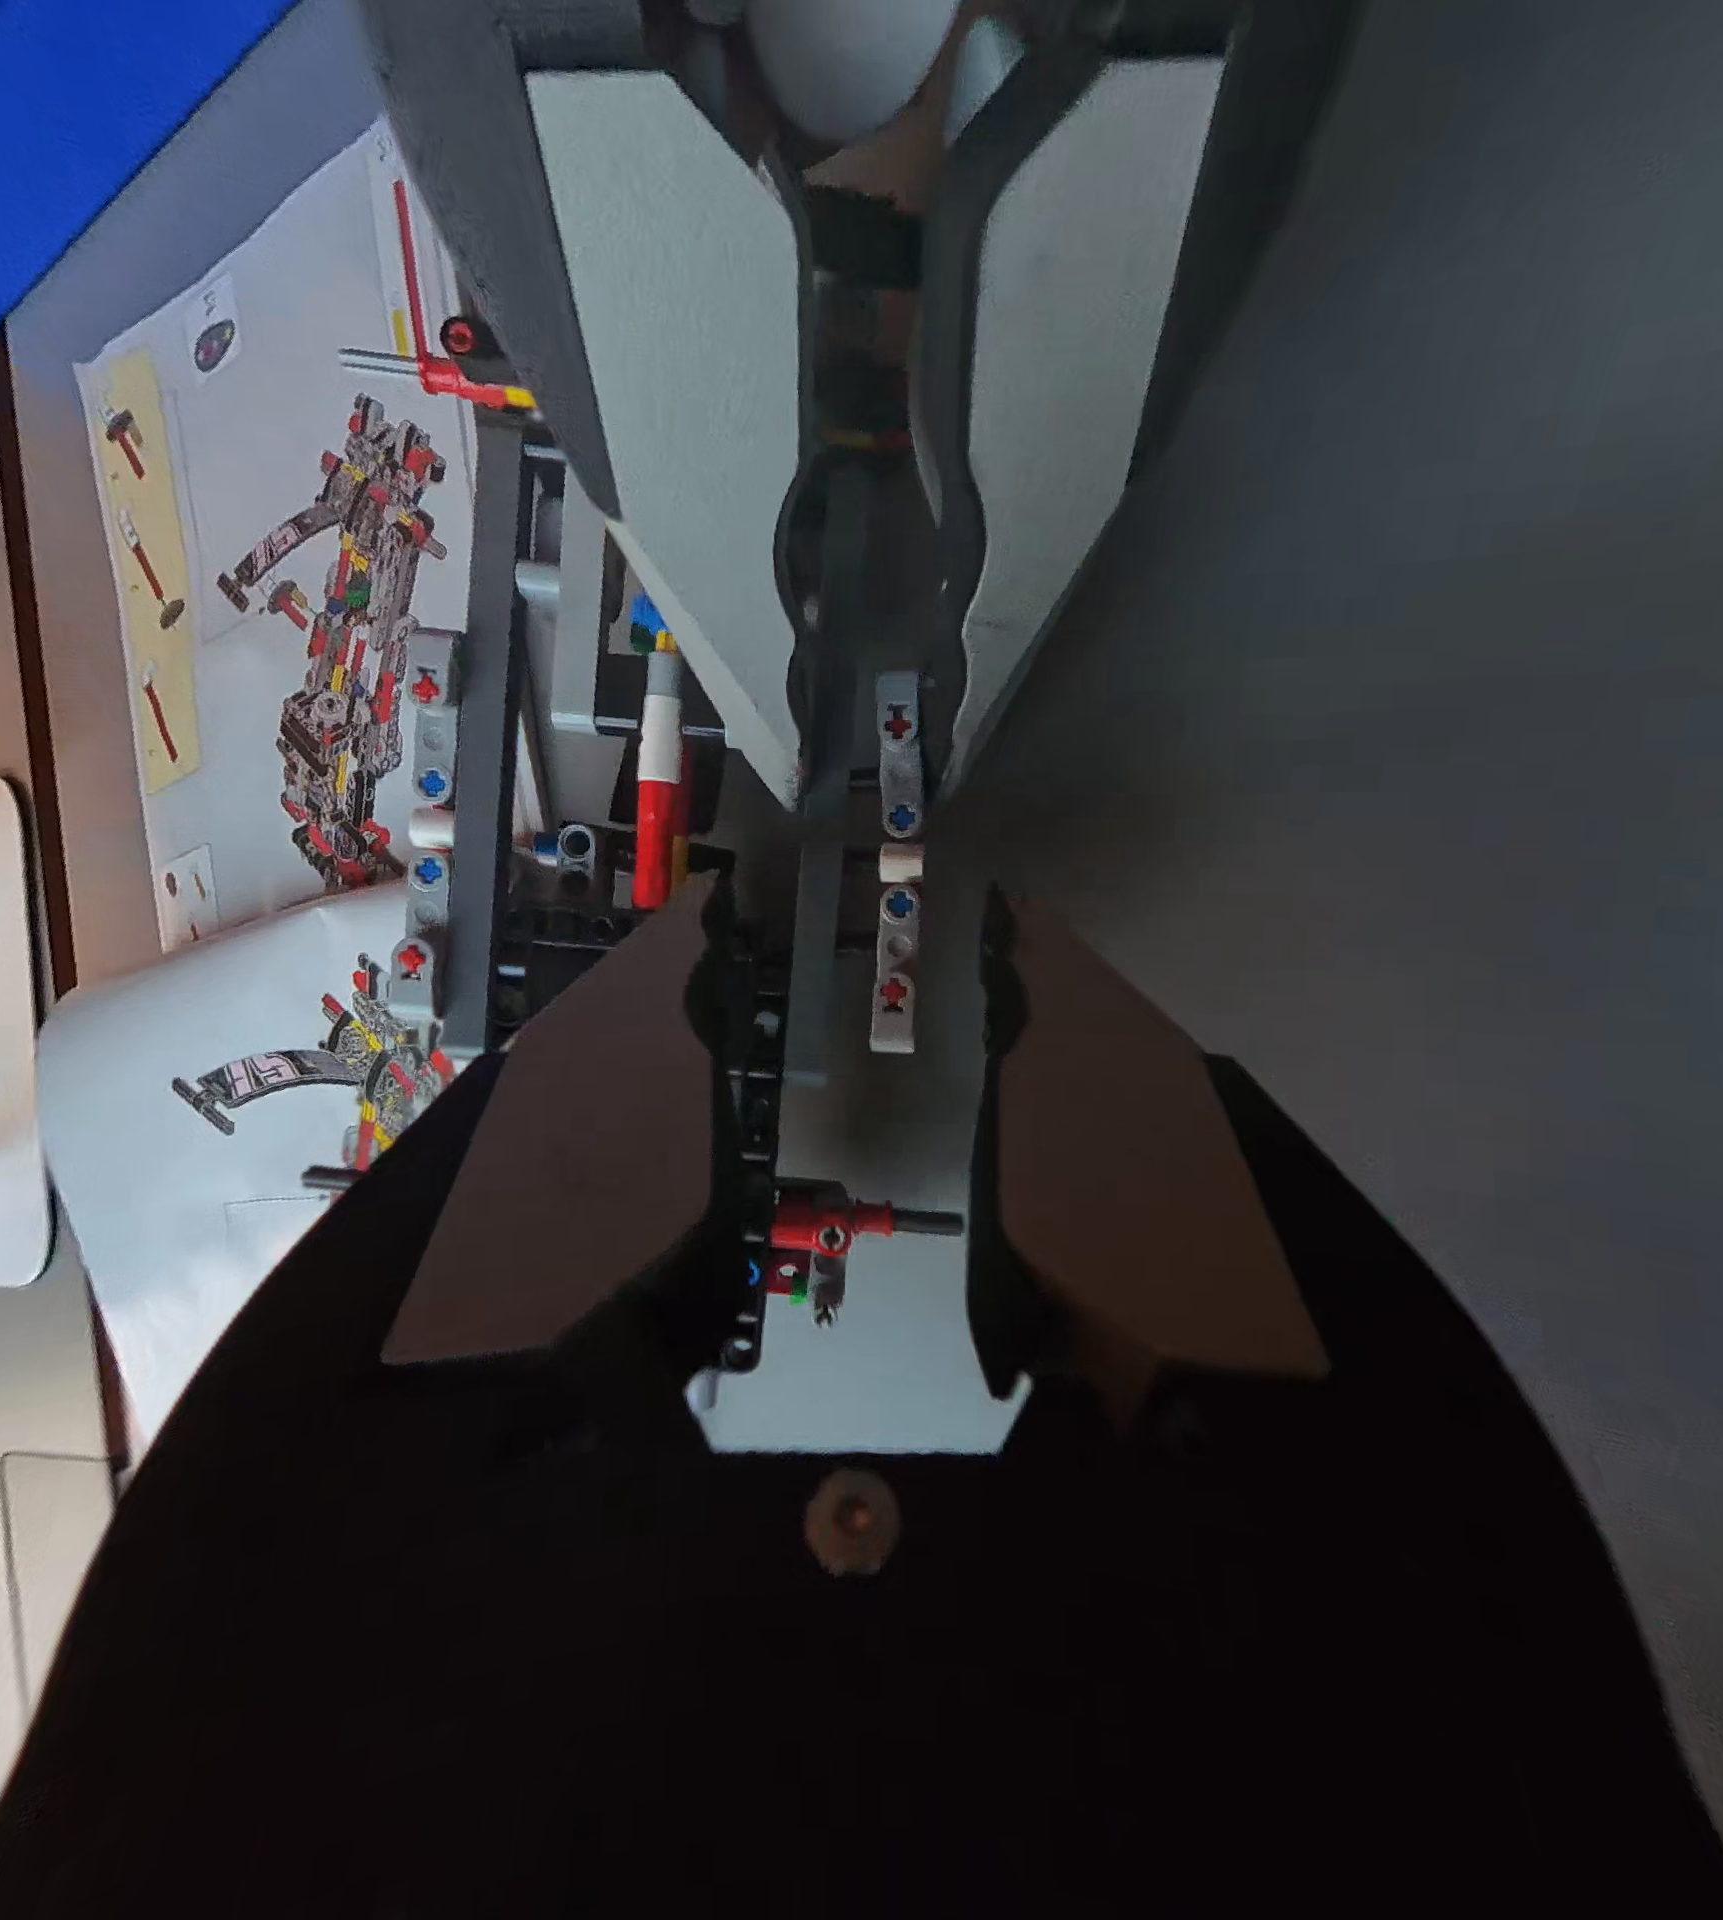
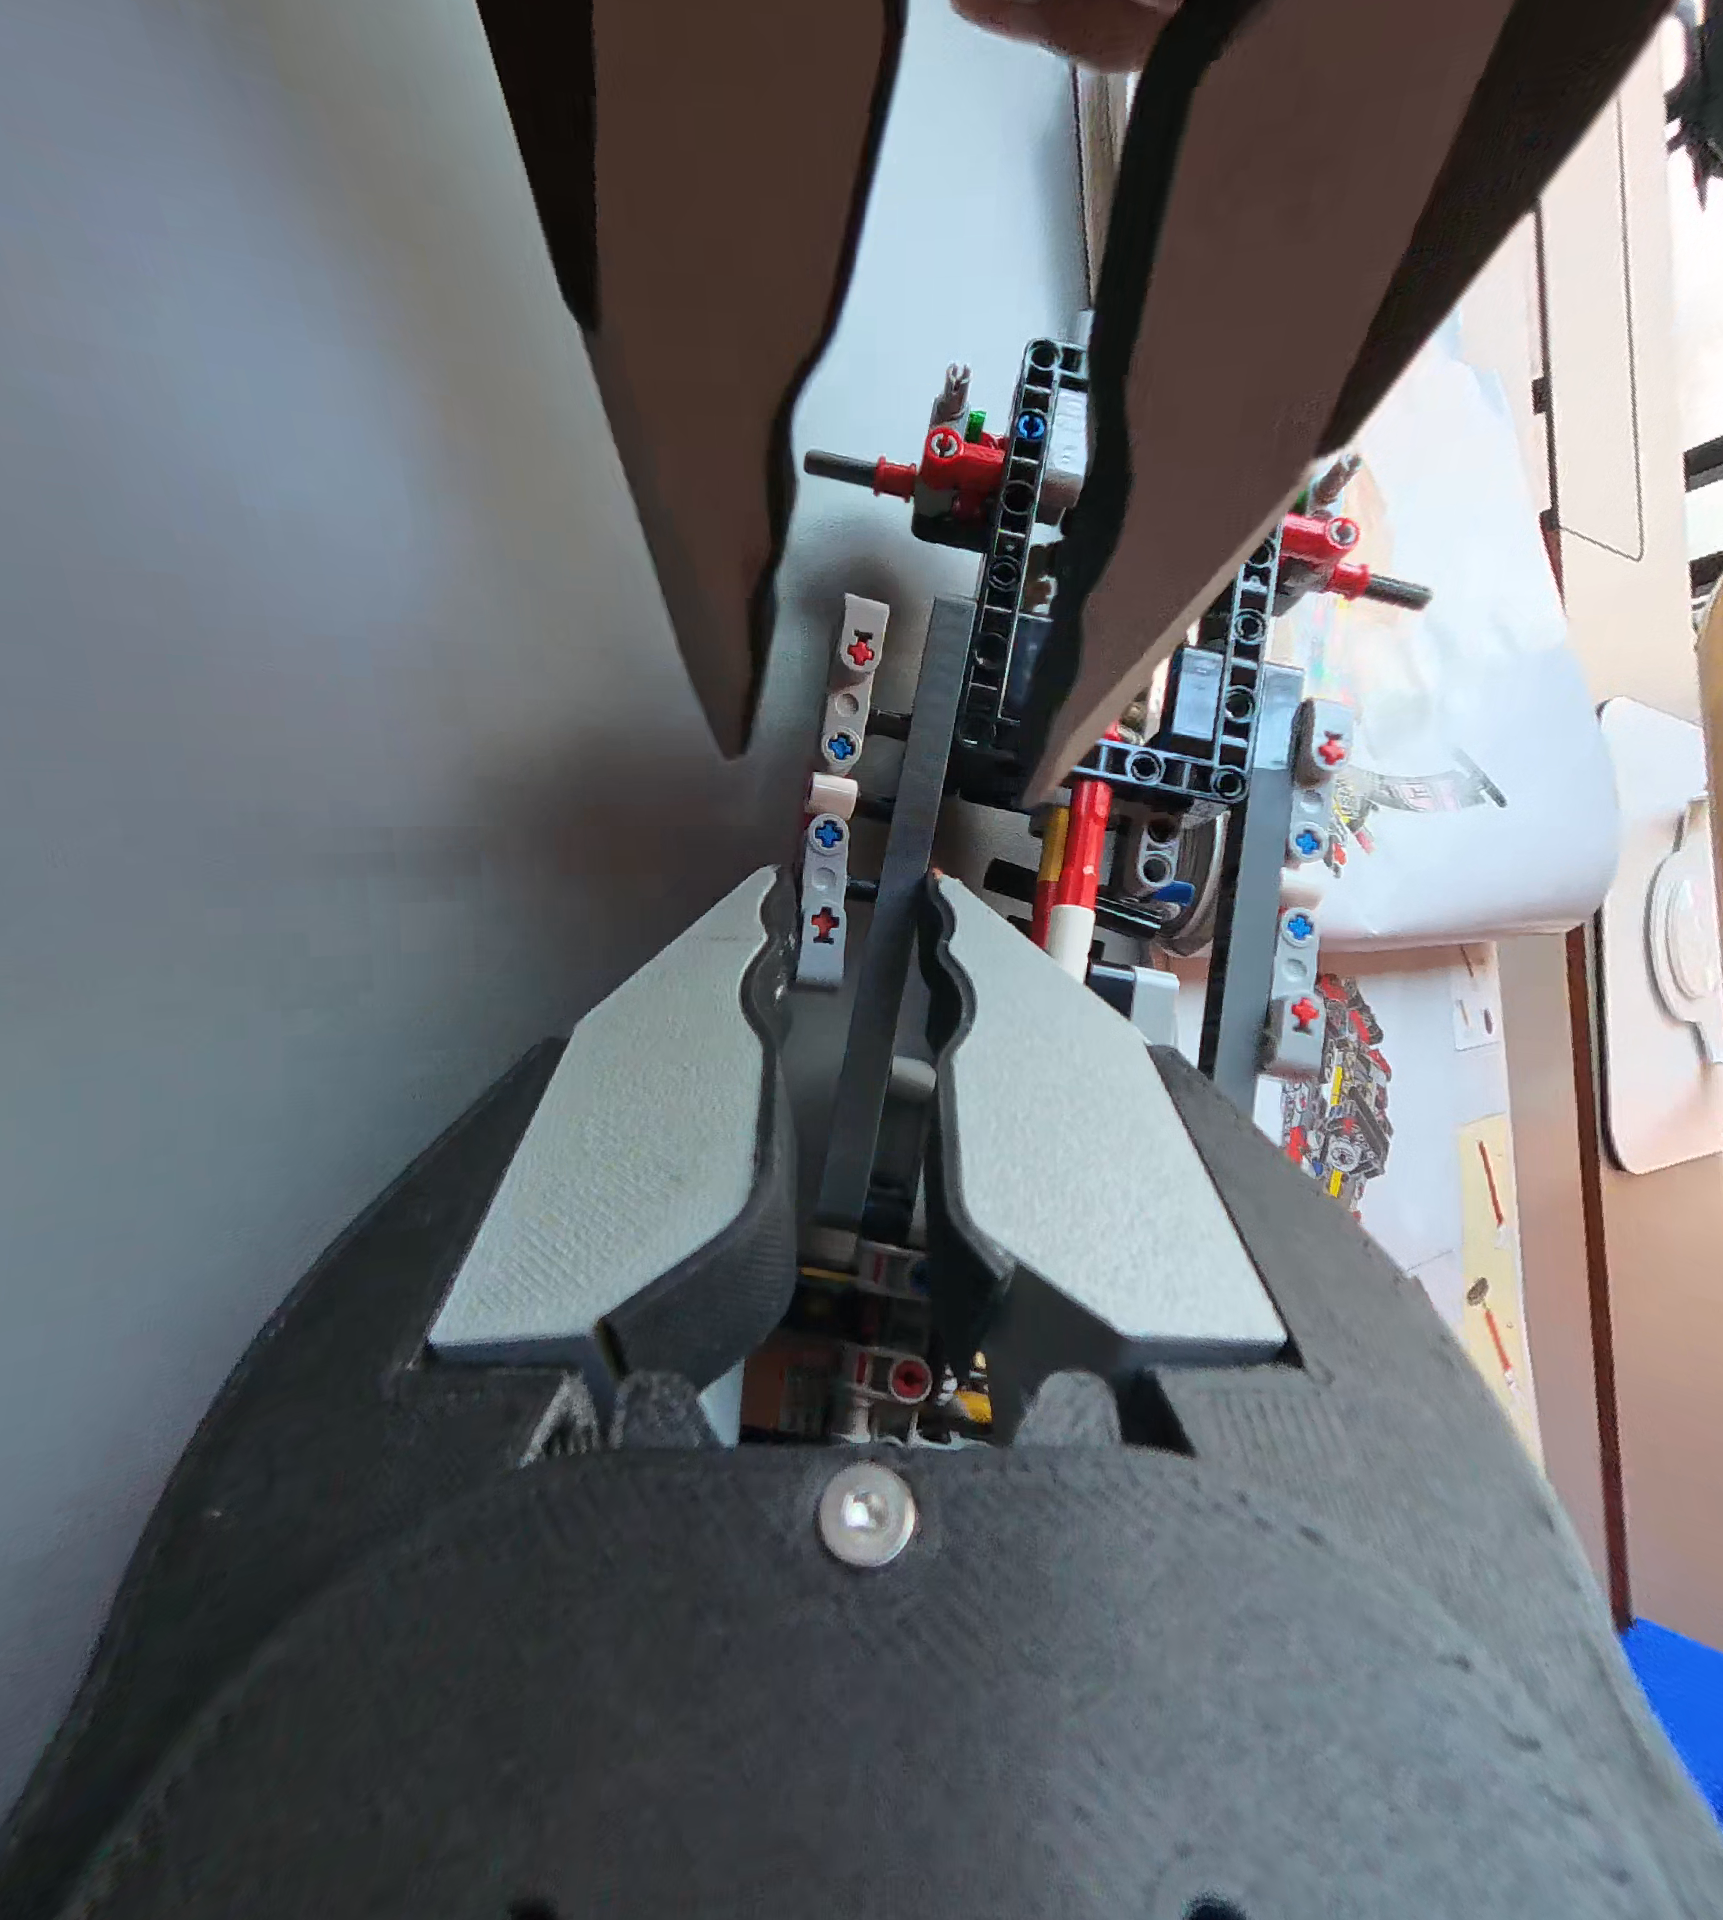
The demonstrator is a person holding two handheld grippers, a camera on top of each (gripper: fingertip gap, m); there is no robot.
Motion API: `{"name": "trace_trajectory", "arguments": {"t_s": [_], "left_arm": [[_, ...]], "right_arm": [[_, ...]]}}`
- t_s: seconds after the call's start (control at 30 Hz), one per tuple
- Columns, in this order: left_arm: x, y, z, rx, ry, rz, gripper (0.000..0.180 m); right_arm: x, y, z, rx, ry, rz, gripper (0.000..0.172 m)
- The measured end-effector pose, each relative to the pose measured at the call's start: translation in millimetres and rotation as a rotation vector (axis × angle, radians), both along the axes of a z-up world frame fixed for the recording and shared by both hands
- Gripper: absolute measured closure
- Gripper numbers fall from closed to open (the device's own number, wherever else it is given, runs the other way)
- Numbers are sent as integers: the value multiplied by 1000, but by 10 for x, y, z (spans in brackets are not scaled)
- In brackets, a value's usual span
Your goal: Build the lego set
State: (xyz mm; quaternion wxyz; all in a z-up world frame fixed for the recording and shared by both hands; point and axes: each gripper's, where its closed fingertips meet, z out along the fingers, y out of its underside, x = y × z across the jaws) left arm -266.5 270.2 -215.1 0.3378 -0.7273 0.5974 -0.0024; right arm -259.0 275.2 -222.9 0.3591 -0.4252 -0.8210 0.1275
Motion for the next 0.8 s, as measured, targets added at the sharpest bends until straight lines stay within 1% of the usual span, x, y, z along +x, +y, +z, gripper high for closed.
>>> {"name": "trace_trajectory", "arguments": {"t_s": [0.1,0.2,0.27,0.33,0.43,0.5,0.6,0.67,0.8], "left_arm": [[-34,59,-68,27,102,-29,146],[-24,72,-140,-16,144,-37,144],[-17,76,-180,-49,147,-51,145],[-15,100,-175,-69,137,-51,154],[-4,125,-169,-102,110,-32,155],[-13,150,-170,-88,117,-18,154],[-45,199,-169,-54,154,39,156],[-36,214,-171,-46,144,78,156],[-35,220,-167,-40,125,102,157]], "right_arm": [[-8,2,7,-11,14,-9,151],[-17,5,10,-32,26,-2,151],[-23,12,17,-61,29,6,151],[-25,23,25,-88,27,8,151],[-26,51,32,-88,36,7,151],[-31,71,33,-73,45,-2,151],[-51,115,35,-17,66,-27,150],[-48,143,29,2,74,-42,149],[-49,149,31,-4,93,-41,150]]}}
